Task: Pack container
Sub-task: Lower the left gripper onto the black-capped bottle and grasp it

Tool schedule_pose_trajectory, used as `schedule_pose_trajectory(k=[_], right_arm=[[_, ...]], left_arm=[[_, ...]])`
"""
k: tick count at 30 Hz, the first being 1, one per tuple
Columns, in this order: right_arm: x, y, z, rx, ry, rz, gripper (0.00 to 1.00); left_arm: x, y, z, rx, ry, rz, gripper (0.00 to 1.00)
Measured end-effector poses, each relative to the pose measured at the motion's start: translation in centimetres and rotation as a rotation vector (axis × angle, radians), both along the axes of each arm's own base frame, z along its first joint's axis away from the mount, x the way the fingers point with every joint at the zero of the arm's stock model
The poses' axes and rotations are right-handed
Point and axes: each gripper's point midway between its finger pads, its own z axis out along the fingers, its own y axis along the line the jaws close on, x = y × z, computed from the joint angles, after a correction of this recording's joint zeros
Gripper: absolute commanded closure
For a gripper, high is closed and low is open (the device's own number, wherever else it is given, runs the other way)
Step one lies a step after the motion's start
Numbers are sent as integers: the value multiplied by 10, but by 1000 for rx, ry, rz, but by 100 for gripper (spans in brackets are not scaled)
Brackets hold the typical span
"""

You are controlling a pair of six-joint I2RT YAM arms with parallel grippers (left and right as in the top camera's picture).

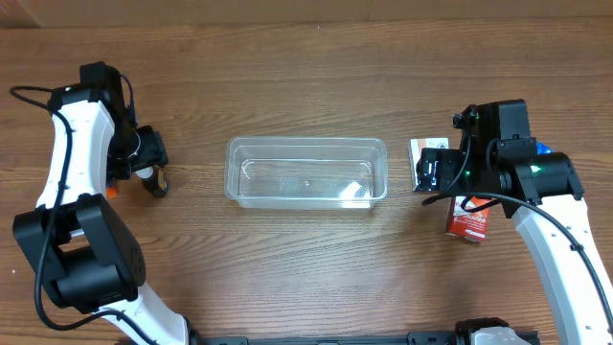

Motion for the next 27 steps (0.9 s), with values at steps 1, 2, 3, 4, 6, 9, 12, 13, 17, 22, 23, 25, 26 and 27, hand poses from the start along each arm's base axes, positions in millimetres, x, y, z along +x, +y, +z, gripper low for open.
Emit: schedule_pose_trajectory(k=[1, 2, 3, 4, 6, 9, 12, 13, 17, 22, 23, 25, 26, 27], right_arm=[[0, 0, 0, 0, 1, 0, 0], [0, 0, 0, 0, 0, 0, 0], [0, 0, 0, 0, 0, -1, 0], [0, 0, 0, 0, 0, 0, 0], [0, 0, 0, 0, 0, 0, 0], [0, 0, 0, 0, 0, 0, 0], [0, 0, 0, 0, 1, 0, 0], [0, 0, 0, 0, 0, -1, 0], [0, 0, 0, 0, 0, -1, 0], [0, 0, 0, 0, 0, 0, 0], [0, 0, 0, 0, 0, 0, 0], [0, 0, 0, 0, 0, 0, 0], [0, 0, 0, 0, 0, 0, 0], [0, 0, 0, 0, 0, -1, 0]], left_arm=[[0, 0, -1, -1, 4, 0, 28], [0, 0, -3, -2, 9, 0, 28], [-1, 0, -6, -4, 16, 0, 30], [-1, 0, -8, -6, 22, 0, 33], [-1, 0, -10, -7, 29, 0, 40], [0, 0, -11, -7, 28, 0, 51], [0, 0, -11, -7, 27, -2, 61], [0, 0, -11, -7, 27, 0, 63], [-1, -1, -11, -10, 32, 3, 82], [-9, -2, -10, -17, 62, 4, 96], [-11, -3, -9, -18, 71, 5, 96], [-15, -6, -4, -24, 91, -1, 96], [-14, -9, 2, -28, 92, -6, 96], [-13, -14, 8, -32, 84, -15, 96]])
